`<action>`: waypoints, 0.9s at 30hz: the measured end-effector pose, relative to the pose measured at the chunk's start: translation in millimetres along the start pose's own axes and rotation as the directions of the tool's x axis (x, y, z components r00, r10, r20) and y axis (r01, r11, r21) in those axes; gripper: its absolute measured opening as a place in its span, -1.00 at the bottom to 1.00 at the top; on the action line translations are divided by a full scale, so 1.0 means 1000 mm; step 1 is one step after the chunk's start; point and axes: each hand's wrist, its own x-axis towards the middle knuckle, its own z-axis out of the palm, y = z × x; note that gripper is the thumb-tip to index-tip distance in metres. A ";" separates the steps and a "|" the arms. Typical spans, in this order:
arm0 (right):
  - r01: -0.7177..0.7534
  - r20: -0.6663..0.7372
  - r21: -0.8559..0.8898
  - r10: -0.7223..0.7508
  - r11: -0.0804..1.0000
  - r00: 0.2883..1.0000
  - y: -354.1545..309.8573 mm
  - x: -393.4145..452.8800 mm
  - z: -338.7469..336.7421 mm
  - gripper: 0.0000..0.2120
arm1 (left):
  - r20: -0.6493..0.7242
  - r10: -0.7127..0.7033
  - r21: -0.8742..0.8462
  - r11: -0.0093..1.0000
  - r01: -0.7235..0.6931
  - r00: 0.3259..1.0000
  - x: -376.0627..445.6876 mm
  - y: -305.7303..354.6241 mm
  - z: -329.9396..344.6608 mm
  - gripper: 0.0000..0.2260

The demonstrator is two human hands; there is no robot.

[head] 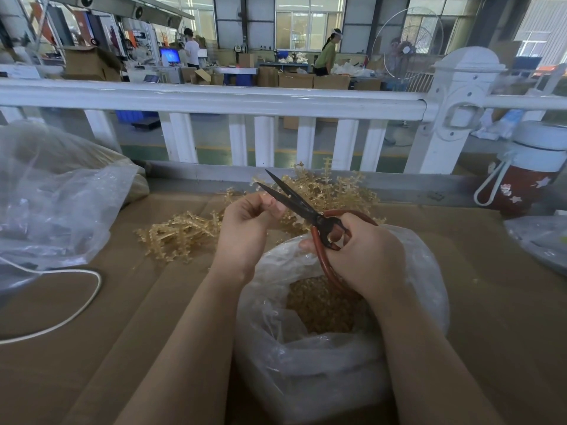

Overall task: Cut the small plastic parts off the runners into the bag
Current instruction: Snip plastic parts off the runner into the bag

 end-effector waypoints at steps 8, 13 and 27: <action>-0.004 -0.037 0.020 0.005 1.000 0.999 -0.001 0.000 0.001 -0.36 | 0.009 -0.009 -0.012 1.000 0.009 1.000 -0.002 0.004 0.000 -0.91; 0.001 -0.012 0.037 -0.001 0.999 1.000 0.002 0.000 0.003 -0.41 | 0.017 -0.022 -0.013 1.000 0.022 1.000 -0.003 0.006 0.000 -0.84; -0.196 0.125 0.532 0.152 0.824 0.980 0.003 0.007 0.008 -0.88 | 0.136 -0.273 -0.064 0.957 0.284 0.952 -0.004 0.003 0.011 -0.76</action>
